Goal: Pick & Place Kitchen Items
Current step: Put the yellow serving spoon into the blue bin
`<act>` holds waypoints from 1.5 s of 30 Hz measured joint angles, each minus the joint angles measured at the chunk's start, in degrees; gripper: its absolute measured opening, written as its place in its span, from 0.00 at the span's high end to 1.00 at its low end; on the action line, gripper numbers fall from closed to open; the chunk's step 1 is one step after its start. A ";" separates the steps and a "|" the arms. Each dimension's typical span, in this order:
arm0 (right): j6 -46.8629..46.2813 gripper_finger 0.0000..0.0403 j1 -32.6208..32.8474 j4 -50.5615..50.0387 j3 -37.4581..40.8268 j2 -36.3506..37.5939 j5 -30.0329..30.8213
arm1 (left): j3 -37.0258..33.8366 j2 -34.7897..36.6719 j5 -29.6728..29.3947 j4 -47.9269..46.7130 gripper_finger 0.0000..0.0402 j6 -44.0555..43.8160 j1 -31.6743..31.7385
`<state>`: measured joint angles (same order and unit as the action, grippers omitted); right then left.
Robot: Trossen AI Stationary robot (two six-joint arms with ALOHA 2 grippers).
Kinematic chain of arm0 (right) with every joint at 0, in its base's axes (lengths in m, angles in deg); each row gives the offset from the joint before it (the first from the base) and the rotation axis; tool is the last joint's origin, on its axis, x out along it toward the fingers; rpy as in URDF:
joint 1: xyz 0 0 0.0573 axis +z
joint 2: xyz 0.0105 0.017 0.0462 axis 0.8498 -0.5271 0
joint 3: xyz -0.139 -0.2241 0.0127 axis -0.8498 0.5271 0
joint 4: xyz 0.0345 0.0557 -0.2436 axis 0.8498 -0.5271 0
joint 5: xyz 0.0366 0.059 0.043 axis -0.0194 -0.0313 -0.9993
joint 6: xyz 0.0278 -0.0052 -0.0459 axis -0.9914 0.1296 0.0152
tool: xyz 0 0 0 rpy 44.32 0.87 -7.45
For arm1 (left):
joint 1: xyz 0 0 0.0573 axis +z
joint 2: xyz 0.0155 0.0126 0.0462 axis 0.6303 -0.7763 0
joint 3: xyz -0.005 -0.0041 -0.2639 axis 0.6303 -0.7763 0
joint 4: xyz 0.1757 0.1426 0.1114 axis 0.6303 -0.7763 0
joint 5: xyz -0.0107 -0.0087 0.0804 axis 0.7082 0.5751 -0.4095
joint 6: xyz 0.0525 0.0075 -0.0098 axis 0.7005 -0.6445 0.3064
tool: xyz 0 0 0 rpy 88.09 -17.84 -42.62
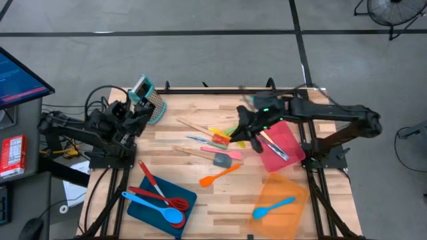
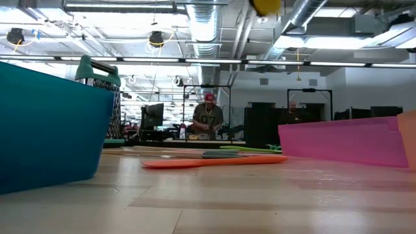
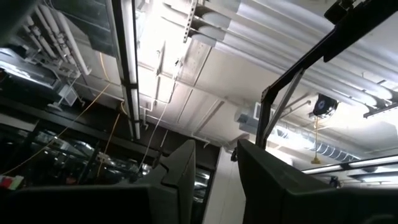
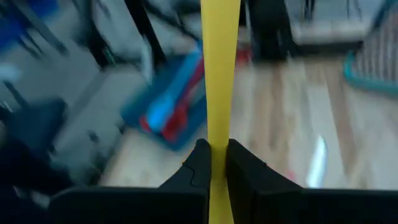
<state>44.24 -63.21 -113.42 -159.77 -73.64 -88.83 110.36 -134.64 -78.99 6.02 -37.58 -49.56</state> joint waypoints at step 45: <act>-20.39 0.95 32.48 36.90 -0.06 12.02 3.89 | 0.00 -0.06 0.47 -0.91 0.74 0.04 0.00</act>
<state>23.86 -30.73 -76.51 -159.83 -61.62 -84.93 110.36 -134.70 -78.52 5.10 -37.54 -49.56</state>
